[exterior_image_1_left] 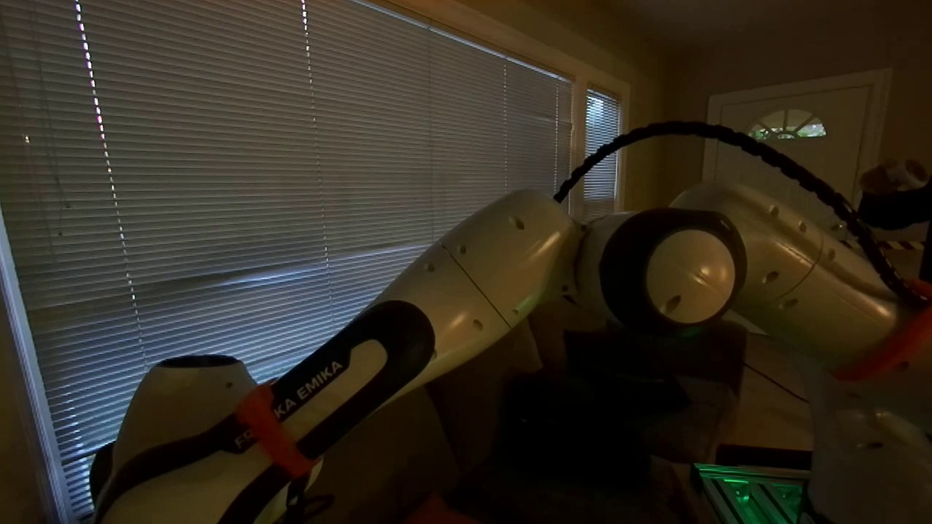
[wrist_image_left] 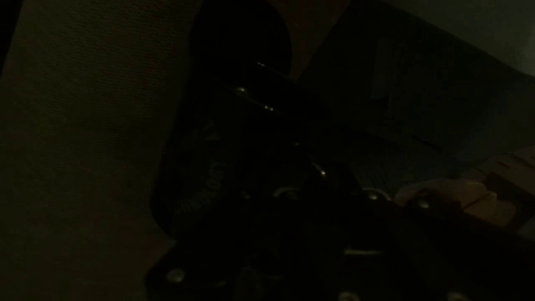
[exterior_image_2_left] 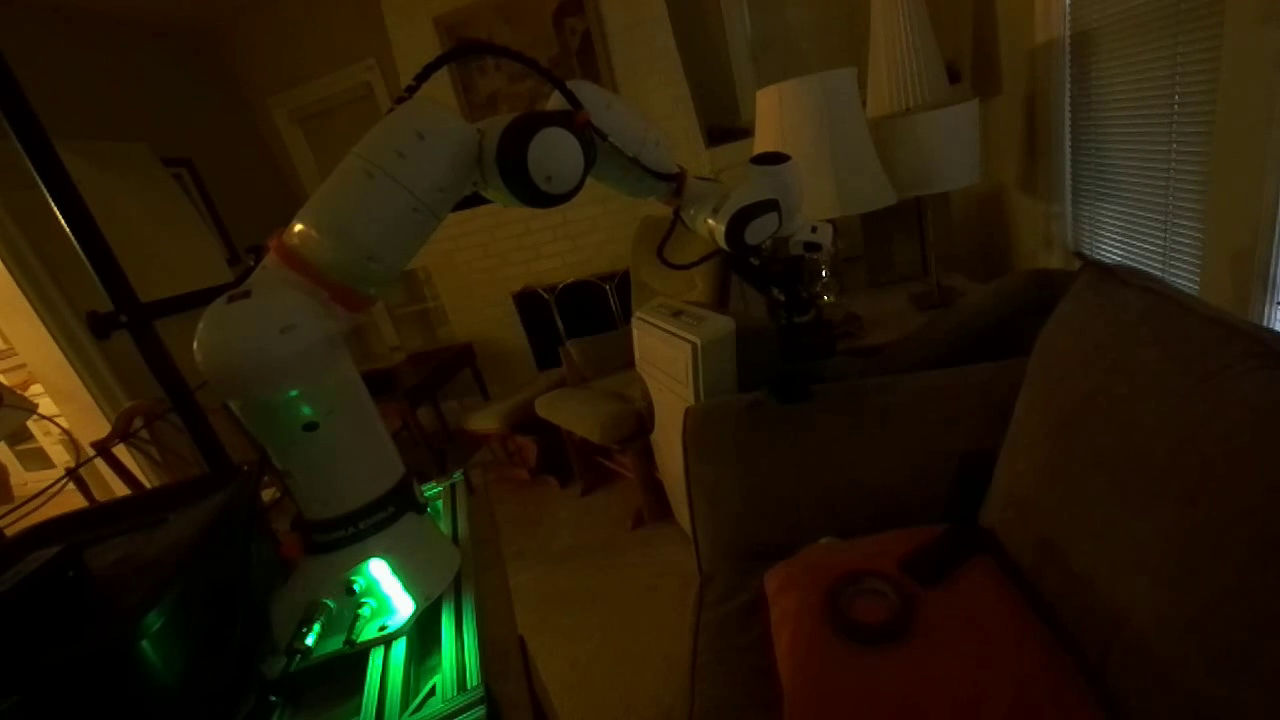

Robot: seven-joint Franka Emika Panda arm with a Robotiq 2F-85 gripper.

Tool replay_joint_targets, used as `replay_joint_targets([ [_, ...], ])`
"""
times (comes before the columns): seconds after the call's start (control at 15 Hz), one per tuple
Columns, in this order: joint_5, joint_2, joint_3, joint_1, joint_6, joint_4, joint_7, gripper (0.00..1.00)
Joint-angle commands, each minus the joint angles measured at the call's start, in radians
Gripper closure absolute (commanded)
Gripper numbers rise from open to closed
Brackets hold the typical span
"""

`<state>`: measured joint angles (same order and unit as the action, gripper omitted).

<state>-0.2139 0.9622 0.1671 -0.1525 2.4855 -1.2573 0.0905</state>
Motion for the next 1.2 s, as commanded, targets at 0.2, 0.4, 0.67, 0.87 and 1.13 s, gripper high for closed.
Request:
replay_joint_targets([
  [0.2, 0.052, 0.018, -0.024, -0.026, 0.010, 0.032, -0.010, 0.98],
  [0.4, 0.061, 0.036, -0.023, -0.028, 0.012, 0.049, -0.020, 0.98],
  [0.67, 0.075, 0.068, -0.023, -0.032, 0.015, 0.087, -0.046, 0.98],
  [0.87, 0.087, 0.088, -0.023, -0.041, 0.021, 0.117, -0.061, 0.98],
  [1.13, 0.115, 0.102, -0.024, -0.059, 0.031, 0.151, -0.080, 0.98],
])
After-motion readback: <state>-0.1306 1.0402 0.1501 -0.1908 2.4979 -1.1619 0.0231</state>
